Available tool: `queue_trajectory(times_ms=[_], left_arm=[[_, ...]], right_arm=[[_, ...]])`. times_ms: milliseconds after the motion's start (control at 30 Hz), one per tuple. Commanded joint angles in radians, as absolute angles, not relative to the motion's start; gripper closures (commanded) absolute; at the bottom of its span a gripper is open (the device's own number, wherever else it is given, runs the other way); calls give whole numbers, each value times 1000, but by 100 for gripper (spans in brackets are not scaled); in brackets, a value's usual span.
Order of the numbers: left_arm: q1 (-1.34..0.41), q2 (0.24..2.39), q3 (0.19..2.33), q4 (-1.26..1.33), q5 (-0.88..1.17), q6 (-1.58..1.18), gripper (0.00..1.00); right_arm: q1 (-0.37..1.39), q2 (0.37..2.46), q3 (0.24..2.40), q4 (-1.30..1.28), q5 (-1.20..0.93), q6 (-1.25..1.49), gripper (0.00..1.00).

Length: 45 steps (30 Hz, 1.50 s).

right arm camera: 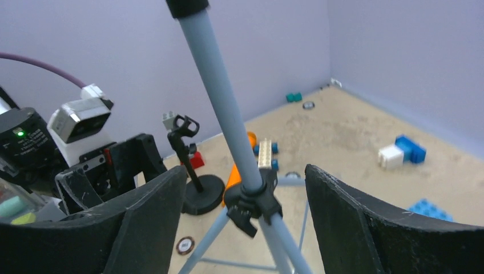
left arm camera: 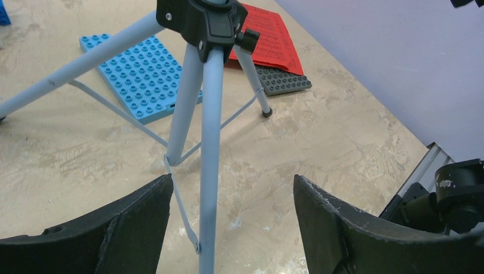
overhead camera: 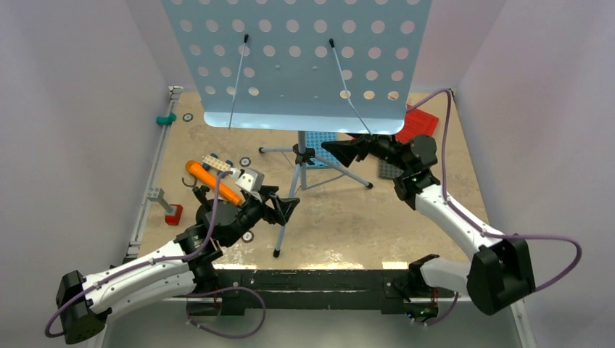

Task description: Pack up the instrument practice props

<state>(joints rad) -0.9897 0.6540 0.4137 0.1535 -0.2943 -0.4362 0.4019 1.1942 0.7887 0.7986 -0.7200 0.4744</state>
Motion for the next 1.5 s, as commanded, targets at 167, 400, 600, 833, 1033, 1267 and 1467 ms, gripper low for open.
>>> queue_trajectory(times_ms=[167,400,600,833,1033,1267,1467], left_arm=[[-996,667,415,90,-272,-486,21],[-996,638,398,85,-278,-464,24],[-996,662,392,114,-272,-456,25],[-996,692,396,137,-256,-461,25],[-997,695,398,131,-250,-471,26],[-998,638,378,94,-264,-486,26],[-997,612,376,78,-295,-483,27]], right_arm=[[379,1458,1022,1166,-962,590,22],[379,1588,1203,1192,-1035,676,23],[385,1640,1296,1127,-1081,703,24],[427,1628,1311,1002,-1134,636,23],[490,1644,1383,805,-1123,529,27],[507,1719,1442,920,-1122,690,44],[511,1707,1422,892,-1115,697,78]])
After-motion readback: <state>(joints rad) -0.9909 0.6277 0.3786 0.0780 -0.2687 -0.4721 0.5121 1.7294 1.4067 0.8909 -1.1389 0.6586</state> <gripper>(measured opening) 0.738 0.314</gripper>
